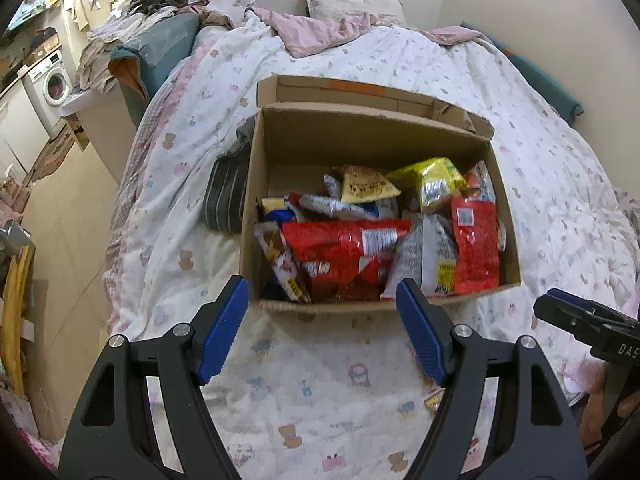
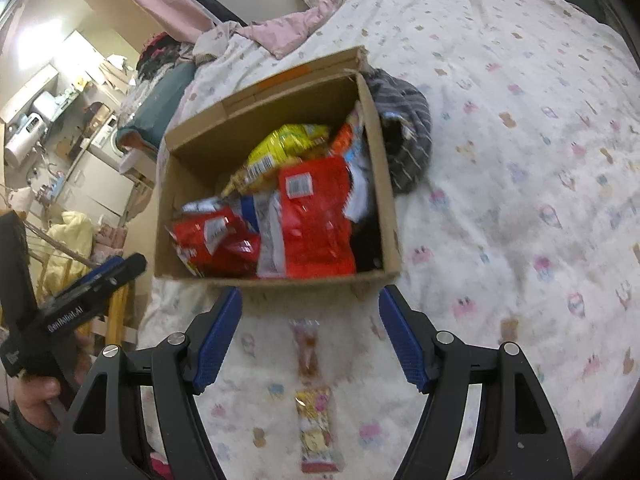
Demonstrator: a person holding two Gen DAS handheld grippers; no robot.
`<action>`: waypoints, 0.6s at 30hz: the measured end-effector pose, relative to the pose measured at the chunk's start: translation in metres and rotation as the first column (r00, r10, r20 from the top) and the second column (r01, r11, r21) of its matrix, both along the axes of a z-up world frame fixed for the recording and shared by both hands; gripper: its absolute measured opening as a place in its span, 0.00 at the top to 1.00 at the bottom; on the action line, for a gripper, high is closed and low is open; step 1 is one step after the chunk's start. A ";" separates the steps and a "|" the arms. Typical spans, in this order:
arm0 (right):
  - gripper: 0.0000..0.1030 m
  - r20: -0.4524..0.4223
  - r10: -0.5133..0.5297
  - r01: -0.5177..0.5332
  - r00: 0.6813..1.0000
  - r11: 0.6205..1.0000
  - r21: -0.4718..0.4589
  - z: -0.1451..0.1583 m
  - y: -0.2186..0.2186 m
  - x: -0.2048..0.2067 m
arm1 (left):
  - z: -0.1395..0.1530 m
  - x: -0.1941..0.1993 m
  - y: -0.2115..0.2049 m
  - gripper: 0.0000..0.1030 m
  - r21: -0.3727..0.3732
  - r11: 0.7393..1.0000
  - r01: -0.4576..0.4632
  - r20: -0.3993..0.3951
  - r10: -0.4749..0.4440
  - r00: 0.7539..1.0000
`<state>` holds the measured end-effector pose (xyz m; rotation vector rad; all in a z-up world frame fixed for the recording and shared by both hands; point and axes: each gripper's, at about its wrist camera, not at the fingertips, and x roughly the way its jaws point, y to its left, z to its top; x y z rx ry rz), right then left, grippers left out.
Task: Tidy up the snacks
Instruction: 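Grasp the yellow candy packet with the right gripper while the left gripper grasps the small clear packet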
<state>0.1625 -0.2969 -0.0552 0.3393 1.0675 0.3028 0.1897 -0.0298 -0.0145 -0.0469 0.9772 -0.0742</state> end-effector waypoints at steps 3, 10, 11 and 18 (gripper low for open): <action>0.29 -0.052 -0.024 0.020 0.998 0.996 -0.086 -0.015 -0.004 -0.007 | -0.007 -0.009 0.001 0.29 0.001 1.000 -0.004 -0.025 0.004 1.000; 0.28 -0.205 -0.046 0.021 0.978 0.992 -0.125 -0.055 -0.009 -0.010 | -0.032 -0.028 0.000 0.29 0.005 1.000 0.009 -0.113 -0.009 0.994; 0.28 -0.236 -0.026 -0.002 0.971 0.993 -0.114 -0.062 -0.005 -0.009 | -0.034 -0.030 0.001 0.29 0.014 1.000 0.013 -0.116 -0.011 0.993; 0.28 -0.427 0.244 -0.306 0.871 0.948 -0.082 -0.107 0.068 -0.026 | -0.045 -0.038 0.010 0.29 0.016 1.000 -0.004 -0.143 0.006 0.990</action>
